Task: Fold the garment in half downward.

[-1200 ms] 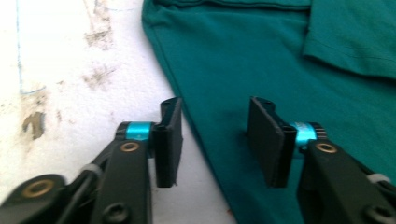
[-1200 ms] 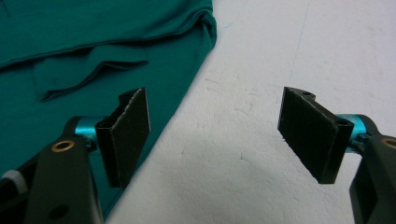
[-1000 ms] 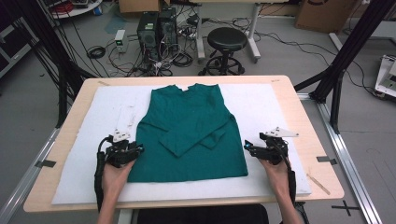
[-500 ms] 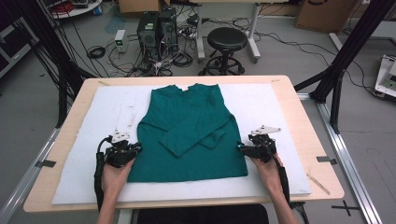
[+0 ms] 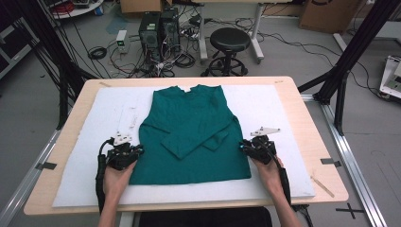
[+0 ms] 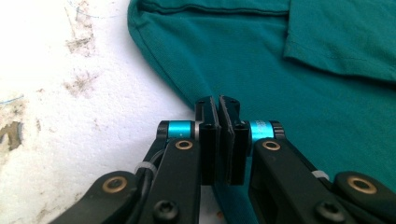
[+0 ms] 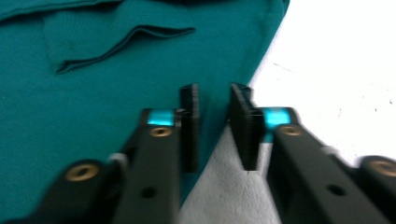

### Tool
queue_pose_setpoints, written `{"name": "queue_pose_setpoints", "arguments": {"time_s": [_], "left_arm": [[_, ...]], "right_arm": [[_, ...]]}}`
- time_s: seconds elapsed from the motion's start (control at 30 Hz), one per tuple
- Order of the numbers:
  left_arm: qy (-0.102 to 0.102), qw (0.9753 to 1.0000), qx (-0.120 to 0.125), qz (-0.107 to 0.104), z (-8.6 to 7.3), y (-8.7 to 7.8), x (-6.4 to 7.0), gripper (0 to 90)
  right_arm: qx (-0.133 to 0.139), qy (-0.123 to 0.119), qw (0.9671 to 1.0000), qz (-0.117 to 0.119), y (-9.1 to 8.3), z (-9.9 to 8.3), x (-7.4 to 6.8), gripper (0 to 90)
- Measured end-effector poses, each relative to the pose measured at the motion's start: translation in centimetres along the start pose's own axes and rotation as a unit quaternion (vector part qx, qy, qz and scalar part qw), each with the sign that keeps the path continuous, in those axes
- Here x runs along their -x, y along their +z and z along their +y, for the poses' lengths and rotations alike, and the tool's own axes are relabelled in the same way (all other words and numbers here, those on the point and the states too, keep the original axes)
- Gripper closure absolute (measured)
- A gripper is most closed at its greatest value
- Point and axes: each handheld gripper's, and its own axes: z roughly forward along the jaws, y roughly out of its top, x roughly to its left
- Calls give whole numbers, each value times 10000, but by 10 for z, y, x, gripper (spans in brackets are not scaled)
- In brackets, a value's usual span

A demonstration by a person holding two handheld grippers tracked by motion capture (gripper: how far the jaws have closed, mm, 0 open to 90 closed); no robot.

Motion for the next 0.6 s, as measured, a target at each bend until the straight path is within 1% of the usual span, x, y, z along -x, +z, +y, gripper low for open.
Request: {"name": "queue_pose_setpoints", "arguments": {"time_s": [0.07, 0.1, 0.2, 0.27, 0.3, 0.37, 0.43, 0.53, 0.6], "left_arm": [[7, 10000, 5, 2, 0, 0, 1, 871], [19, 10000, 8, 8, 0, 0, 1, 872], [24, 10000, -11, -59, 0, -1, 0, 872], [22, 9999, -45, -88, -1, -3, -1, 873], [-5, 9999, -54, -117, -1, -4, -1, 873], [34, 9998, -93, -163, -2, -6, -2, 873], [4, 9997, -97, -229, -2, -8, -2, 873], [-5, 9994, -43, -338, -5, -14, -1, 873], [37, 9992, -18, -409, -8, -19, 0, 873]], "right_arm": [[-11, 11, 10000, 69, 0, 0, 1, 873], [-3, -12, 10000, 83, 0, 0, 0, 879], [-6, -36, 10000, 81, -1, 0, 0, 887], [5, -4, 9999, 104, -2, -2, 0, 889], [-3, 26, 9999, 138, -3, -3, 0, 890], [6, 49, 9998, 205, -6, -5, 1, 890], [-3, 64, 9996, 277, -8, -7, 2, 891], [38, 142, 9989, 439, -13, -12, 2, 890], [66, 139, 9985, 521, -18, -16, 3, 890]]}}
